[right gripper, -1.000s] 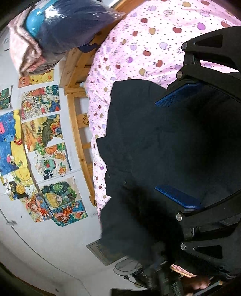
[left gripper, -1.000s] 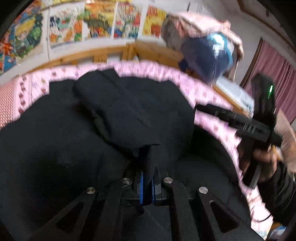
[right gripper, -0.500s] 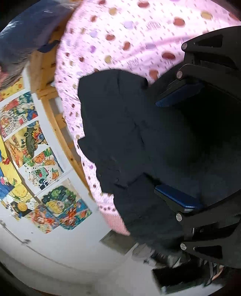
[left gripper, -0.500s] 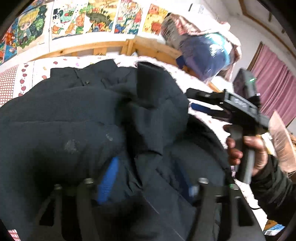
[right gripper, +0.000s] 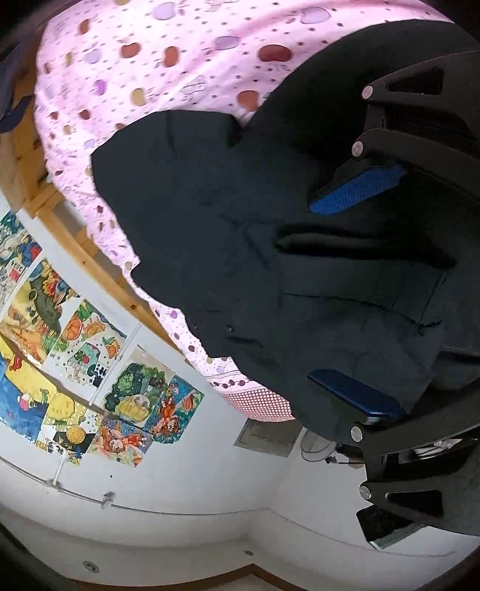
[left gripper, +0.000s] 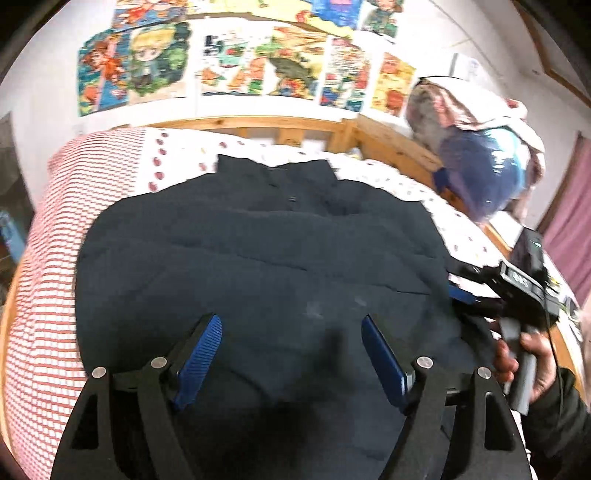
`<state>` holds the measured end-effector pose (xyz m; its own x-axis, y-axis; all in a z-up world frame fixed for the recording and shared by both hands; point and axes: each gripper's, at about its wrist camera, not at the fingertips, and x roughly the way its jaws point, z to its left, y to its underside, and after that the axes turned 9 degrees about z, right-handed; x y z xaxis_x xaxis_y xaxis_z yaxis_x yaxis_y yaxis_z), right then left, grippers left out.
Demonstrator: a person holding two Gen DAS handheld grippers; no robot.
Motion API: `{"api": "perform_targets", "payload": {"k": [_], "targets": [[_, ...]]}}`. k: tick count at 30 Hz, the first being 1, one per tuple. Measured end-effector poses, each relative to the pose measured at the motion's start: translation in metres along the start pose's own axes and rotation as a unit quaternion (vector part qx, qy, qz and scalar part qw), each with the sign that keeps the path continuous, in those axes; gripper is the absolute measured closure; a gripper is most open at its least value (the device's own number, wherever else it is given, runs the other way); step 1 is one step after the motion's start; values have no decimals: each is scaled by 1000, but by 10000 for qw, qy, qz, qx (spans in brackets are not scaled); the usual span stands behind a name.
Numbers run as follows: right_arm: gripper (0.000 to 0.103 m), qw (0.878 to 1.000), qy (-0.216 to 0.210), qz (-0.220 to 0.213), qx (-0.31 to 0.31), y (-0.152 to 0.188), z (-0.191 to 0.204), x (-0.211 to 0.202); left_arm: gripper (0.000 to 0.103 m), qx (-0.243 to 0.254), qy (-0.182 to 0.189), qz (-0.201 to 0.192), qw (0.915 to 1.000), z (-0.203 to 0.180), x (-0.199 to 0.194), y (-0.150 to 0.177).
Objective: Fold large clothes
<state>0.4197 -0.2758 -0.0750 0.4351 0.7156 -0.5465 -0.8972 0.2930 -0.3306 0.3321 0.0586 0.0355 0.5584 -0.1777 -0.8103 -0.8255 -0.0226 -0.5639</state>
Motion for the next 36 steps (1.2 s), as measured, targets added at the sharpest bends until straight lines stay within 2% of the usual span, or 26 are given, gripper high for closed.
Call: {"api": "perform_targets", "payload": {"k": [6,8,10,11,13,15,16,18,21,24,26,30,33,36], "targets": [[21,9956,843,300,-289,5,13,21,26,27,-101,51,9999,1,10,2],[25,9952,821,452,-283,7,17,31,26,38,-114,79,9999,0,12,4],[49,9958,691,565,-221,9,20,37,26,21,-113,88,9999,1,12,5],[67,9956,675,618,-174,12,21,40,26,11,-117,76,9999,1,12,4],[73,9948,771,603,-272,14,27,36,26,4,-58,44,10000,1,10,5],[93,9913,1031,477,-669,15,44,31,26,-32,57,-39,10000,3,5,5],[96,9903,1032,393,-841,14,52,24,26,-58,91,-96,9999,4,1,5],[99,9872,1042,126,-1199,10,69,6,26,-107,146,-254,9995,7,-7,4],[99,9769,1169,-628,-1677,-3,102,-26,26,-167,145,-486,9986,13,-20,1],[99,9698,1229,-1107,-1792,-24,119,-48,26,-317,7,-668,9973,23,-31,-8],[99,9621,1478,-1342,-1857,-39,126,-55,26,-435,-131,-697,9965,29,-33,-14],[99,9604,1755,-1387,-1659,-59,110,-63,26,-641,-360,-542,9958,40,-23,-28],[99,9544,2174,-1330,-1555,-63,89,-64,26,-738,-569,-403,9948,43,-8,-35],[99,9504,2501,-1250,-1364,-59,63,-59,26,-744,-569,-264,9953,42,7,-34]]}}
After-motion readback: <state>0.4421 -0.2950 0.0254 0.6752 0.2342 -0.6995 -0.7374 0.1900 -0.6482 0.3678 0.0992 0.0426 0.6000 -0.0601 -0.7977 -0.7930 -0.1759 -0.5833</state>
